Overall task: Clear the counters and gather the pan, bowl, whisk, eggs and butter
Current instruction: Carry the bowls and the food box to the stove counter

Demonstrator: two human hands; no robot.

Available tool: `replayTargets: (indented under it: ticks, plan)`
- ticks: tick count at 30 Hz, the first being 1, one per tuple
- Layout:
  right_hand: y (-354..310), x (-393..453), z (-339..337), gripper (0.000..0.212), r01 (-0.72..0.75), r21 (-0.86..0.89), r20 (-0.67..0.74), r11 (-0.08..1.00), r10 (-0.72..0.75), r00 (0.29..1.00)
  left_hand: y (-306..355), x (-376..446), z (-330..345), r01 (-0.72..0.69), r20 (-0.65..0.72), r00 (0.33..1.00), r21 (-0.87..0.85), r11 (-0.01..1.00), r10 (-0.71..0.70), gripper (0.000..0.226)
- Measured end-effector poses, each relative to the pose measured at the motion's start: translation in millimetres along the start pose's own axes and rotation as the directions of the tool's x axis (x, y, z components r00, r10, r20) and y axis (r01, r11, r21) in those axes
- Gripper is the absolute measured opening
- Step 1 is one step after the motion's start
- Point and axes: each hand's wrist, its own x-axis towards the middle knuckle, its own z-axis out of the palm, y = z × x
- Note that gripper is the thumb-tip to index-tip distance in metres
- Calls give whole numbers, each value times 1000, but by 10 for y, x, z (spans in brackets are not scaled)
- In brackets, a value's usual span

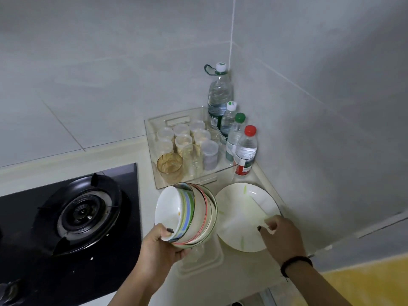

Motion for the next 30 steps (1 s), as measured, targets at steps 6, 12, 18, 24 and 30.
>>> replayTargets:
  ticks: [6, 12, 18, 24, 30]
  plan:
    - [78, 106, -39, 35, 29, -352, 130, 936, 18, 991, -137, 60, 256, 66, 25, 998, -12, 998, -66, 71]
    - [87, 202, -42, 16, 41, -329, 199, 943, 27, 980, -249, 172, 364, 101, 16, 995, 34, 994, -101, 73]
    - [258, 147, -168, 29, 34, -279, 83, 960, -11, 996, -352, 375, 515, 139, -13, 990, 64, 988, -138, 87]
    - [257, 51, -191, 26, 100, 176, -137, 979, -76, 988, -438, 562, 619, 178, -37, 984, 95, 979, -176, 90]
    - [90, 170, -167, 14, 121, 520, -188, 846, -25, 982, -533, 762, 772, 224, -64, 974, 106, 969, -219, 80]
